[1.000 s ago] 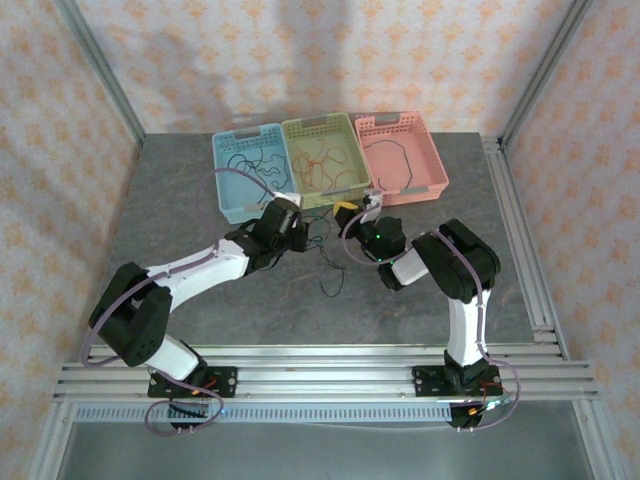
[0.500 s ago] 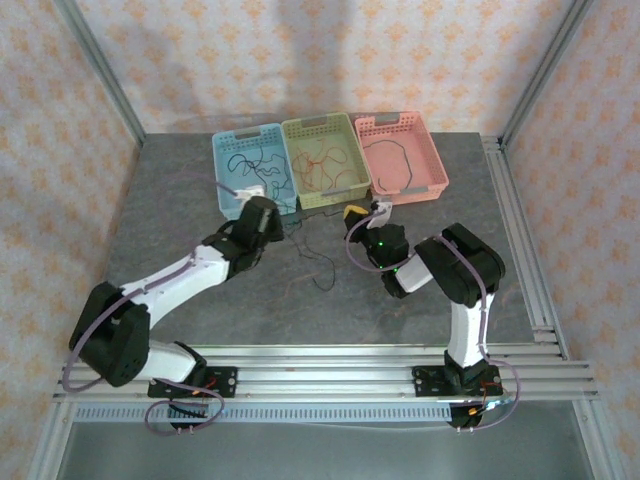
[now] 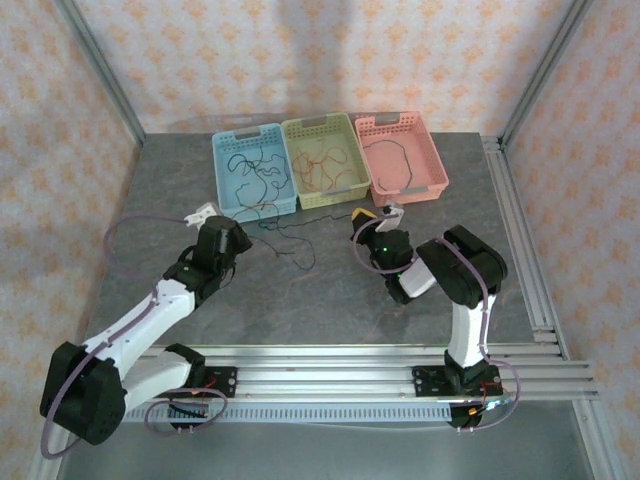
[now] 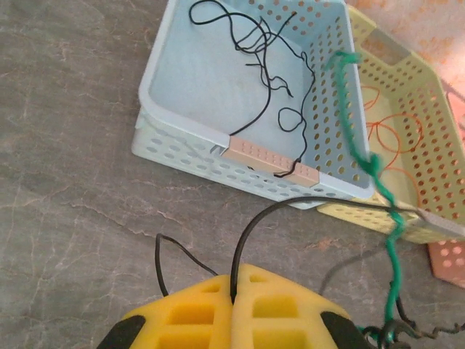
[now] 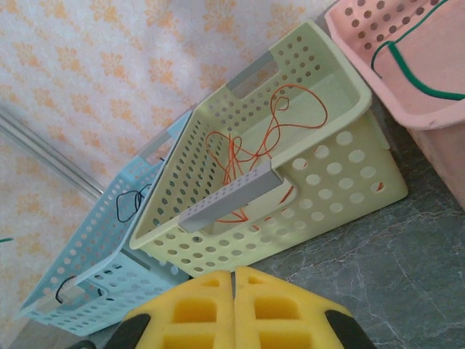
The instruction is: Untangle the cables
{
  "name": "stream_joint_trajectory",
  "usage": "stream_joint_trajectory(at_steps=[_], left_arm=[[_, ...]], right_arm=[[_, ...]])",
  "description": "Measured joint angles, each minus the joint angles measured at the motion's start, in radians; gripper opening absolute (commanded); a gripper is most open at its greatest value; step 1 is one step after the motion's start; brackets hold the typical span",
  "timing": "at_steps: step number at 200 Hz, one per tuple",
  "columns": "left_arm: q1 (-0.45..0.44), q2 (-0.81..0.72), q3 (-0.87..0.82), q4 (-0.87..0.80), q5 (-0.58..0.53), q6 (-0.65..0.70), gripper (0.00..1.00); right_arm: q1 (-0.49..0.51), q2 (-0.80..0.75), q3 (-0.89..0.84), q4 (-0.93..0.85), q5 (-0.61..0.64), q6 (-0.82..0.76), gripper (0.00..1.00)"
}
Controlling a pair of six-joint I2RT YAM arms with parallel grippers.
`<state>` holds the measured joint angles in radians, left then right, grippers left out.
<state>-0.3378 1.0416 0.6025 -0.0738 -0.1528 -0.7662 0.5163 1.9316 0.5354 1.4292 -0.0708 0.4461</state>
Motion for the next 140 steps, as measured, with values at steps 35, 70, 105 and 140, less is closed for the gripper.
stream_joint_trajectory(at_steps=[35, 70, 105, 140], left_arm=[[0.012, -0.089, -0.058, 0.005, 0.018, -0.047, 0.00], [0.020, -0.147, -0.087, 0.011, 0.026, -0.075, 0.00], [0.038, -0.156, -0.101, 0.010, 0.051, -0.090, 0.00], [0.093, -0.175, -0.109, -0.023, -0.039, -0.097, 0.00]], right_arm=[[0.000, -0.018, -0.013, 0.010, 0.000, 0.004, 0.00], [0.010, -0.034, -0.026, 0.019, 0.013, 0.003, 0.00], [0.016, -0.040, -0.034, 0.019, 0.032, -0.005, 0.00], [-0.023, -0.057, -0.051, 0.002, 0.235, -0.032, 0.00]])
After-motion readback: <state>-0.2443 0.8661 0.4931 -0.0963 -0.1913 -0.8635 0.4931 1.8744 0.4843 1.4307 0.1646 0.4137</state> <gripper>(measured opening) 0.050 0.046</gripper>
